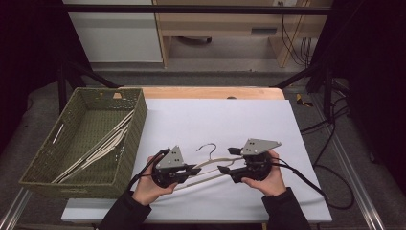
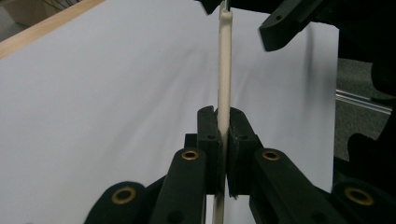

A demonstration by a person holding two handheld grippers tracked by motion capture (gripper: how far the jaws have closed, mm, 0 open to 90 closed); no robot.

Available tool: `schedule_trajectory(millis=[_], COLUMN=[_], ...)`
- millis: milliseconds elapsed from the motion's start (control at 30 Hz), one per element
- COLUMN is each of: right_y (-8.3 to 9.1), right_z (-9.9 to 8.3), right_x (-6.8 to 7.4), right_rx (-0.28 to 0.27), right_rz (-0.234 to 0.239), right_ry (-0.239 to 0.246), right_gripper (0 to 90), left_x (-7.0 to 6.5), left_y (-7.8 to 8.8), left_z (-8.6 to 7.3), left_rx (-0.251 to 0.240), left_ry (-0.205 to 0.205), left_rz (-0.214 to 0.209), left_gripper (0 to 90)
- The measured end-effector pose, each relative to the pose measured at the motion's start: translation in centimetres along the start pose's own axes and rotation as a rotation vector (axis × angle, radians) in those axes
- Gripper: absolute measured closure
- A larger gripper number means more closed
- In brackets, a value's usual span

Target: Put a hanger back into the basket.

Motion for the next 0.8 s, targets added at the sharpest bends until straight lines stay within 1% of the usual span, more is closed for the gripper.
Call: schedule_trajectory(millis=[33, 100, 200, 300, 333, 367, 567, 700, 800], right_y=[0.4, 1.0, 2.0, 2.9, 3.2, 3.5, 5.1, 5.6, 5.8], right_z=[0.0, 0.0, -0.3, -0.8, -1.0, -1.3, -2.2, -2.5, -2.6], right_x=[-0.4, -1.0, -2.1, -3.2, -3.5, -3.8, -5.7, -6.3, -6.5], right_rx=[-0.016, -0.037, -0.071, -0.098, -0.098, -0.102, -0.139, -0.149, -0.151], right_rz=[-0.020, -0.050, -0.103, -0.142, -0.154, -0.162, -0.215, -0.237, -0.243], right_ry=[-0.009, -0.025, -0.051, -0.080, -0.089, -0.099, -0.141, -0.165, -0.170], right_gripper=[21.0, 15.1, 10.8, 8.1, 7.8, 7.4, 5.8, 5.8, 5.7], left_x=[0.2, 0.6, 1.2, 1.8, 1.9, 2.0, 2.5, 2.7, 2.9], left_y=[0.1, 0.5, 1.0, 1.5, 1.7, 1.8, 3.0, 4.4, 5.5], left_z=[0.1, 0.2, 0.2, 0.3, 0.3, 0.3, 1.0, 2.3, 3.5], left_rx=[-0.004, -0.013, -0.023, -0.032, -0.034, -0.037, -0.059, -0.093, -0.102], left_ry=[0.005, 0.021, 0.048, 0.078, 0.086, 0.094, 0.099, 0.095, 0.076], left_rz=[0.011, 0.040, 0.078, 0.099, 0.106, 0.105, 0.130, 0.145, 0.154], left_gripper=[85.3, 85.3, 85.3, 85.3, 85.2, 85.2, 85.2, 85.1, 85.1])
Point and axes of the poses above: each handheld gripper's, and its own axes: y roughly backward along the jaws, z roughly out of its top, x roughly to its left, the point moved 9 cm from there along -y, roughly forward along the jaws, and after that the axes turned 8 degrees about -y, right-handed, at the moved point
